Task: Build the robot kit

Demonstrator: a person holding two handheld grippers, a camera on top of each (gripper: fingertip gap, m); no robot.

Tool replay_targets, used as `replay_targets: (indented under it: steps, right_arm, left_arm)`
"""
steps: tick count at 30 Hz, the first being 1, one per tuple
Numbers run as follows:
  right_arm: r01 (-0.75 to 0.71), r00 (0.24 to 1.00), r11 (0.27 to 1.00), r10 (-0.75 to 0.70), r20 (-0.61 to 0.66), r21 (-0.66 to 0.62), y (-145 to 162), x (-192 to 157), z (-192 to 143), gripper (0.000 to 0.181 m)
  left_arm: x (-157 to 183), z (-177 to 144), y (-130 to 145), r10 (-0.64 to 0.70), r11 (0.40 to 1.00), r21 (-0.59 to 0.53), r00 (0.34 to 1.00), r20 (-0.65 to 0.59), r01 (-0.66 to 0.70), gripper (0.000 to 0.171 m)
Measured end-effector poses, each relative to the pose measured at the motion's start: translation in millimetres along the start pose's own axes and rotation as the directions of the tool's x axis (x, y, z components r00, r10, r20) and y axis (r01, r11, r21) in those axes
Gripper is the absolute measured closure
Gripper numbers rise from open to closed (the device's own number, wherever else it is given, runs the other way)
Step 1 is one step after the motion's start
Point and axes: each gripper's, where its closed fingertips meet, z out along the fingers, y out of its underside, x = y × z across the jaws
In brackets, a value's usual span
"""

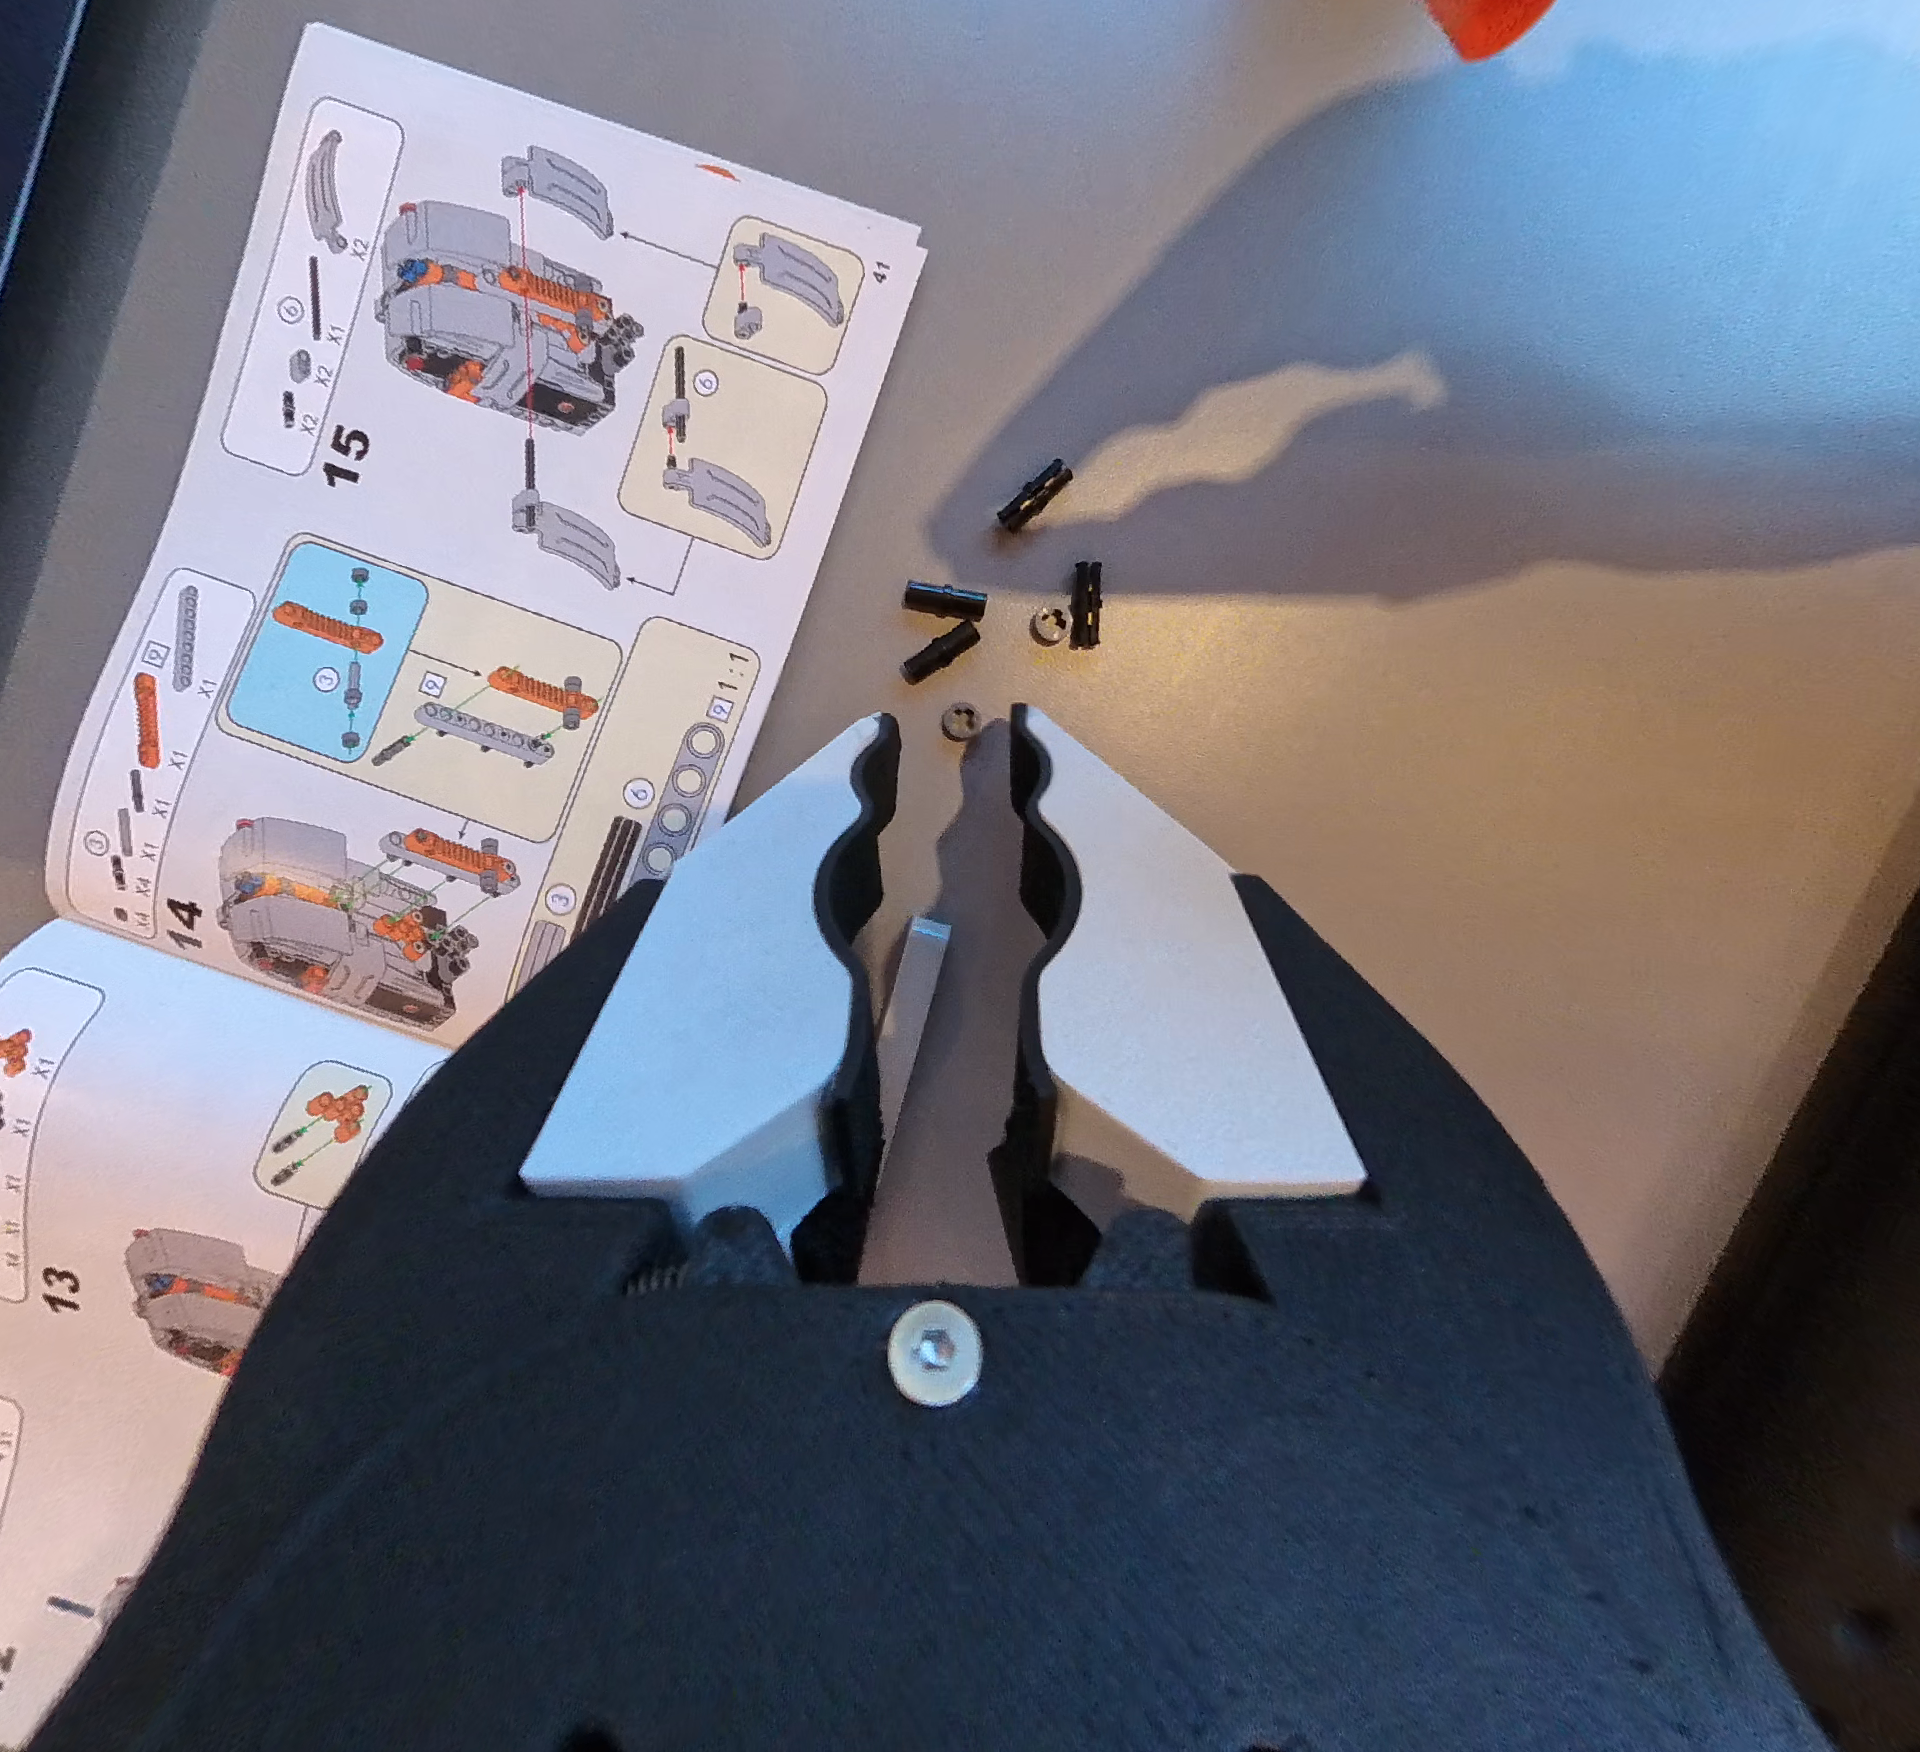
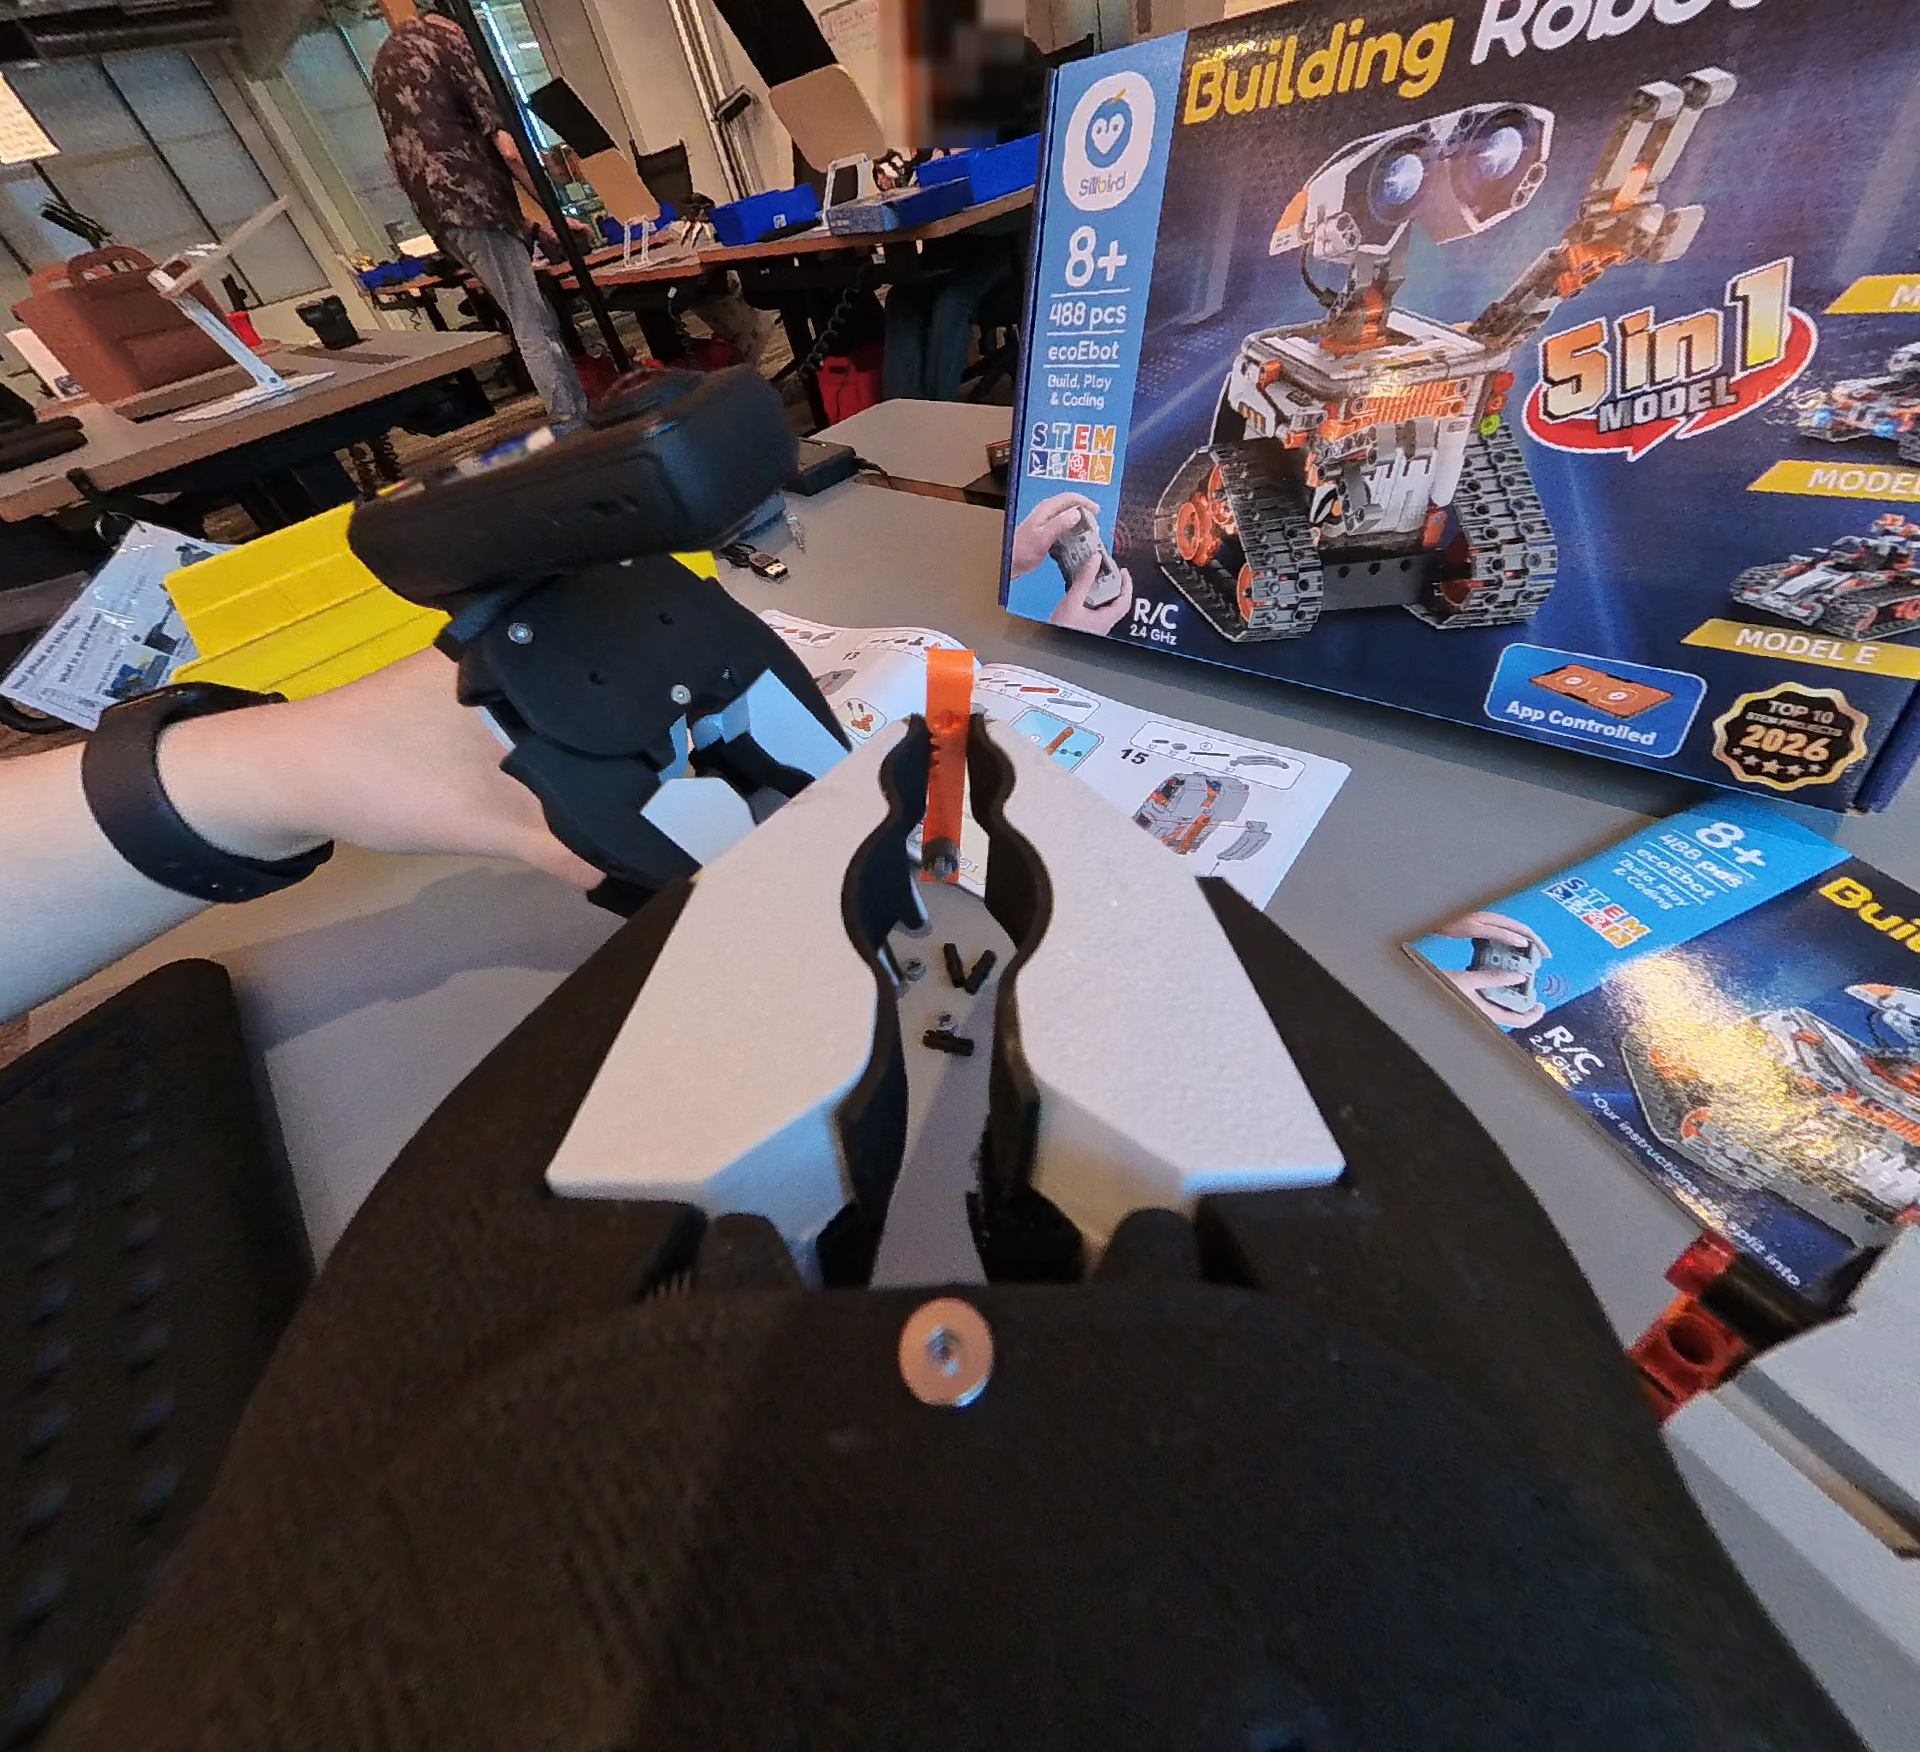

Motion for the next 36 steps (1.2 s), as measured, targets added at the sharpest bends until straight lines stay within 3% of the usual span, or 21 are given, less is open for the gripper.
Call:
replay_targets:
  steps: [6,10,12,15,19,24,27,32,36]
  right_arm:
    - [-0.018,0.999,1.0,0.018,0.027,-0.016,4,-3,2,0.177]
    - [-0.035,0.999,0.999,0.035,0.035,-0.019,5,-2,3,0.177]
    - [-0.048,0.997,0.999,0.049,0.059,-0.019,6,-5,3,0.177]
    - [-0.086,0.984,0.995,0.093,0.152,-0.051,11,-22,8,0.176]
    - [-0.073,0.954,0.944,0.16,0.255,-0.32,59,-54,23,0.177]
    - [0.161,0.953,0.825,0.013,0.302,-0.543,102,-81,36,0.177]
    - [0.248,0.941,0.752,-0.038,0.336,-0.611,122,-90,42,0.176]
    - [0.416,0.897,0.686,-0.201,0.394,-0.597,144,-96,41,0.176]
    - [0.42,0.897,0.661,-0.199,0.395,-0.622,157,-92,31,0.161]
  left_arm:
    - [2,7,5,0.051,0.998,-0.025,0.999,0.014,-0.051,0.168]
    - [2,6,6,0.034,0.999,0.014,0.999,0.03,-0.034,0.17]
    - [9,-7,3,-0.033,0.994,0.1,0.999,-0.017,0.034,0.17]
    - [29,-53,-11,-0.18,0.906,0.341,0.957,-0.226,0.251,0.169]
    - [37,-109,11,-0.237,0.74,0.475,0.846,-0.478,0.476,0.17]
    - [11,-131,54,-0.252,0.625,0.618,0.873,-0.417,0.476,0.17]
    - [3,-134,68,-0.291,0.581,0.641,0.864,-0.412,0.501,0.17]
    - [4,-134,70,-0.299,0.588,0.657,0.881,-0.367,0.473,0.17]
    - [10,-120,71,-0.29,0.655,0.618,0.9,-0.325,0.435,0.17]
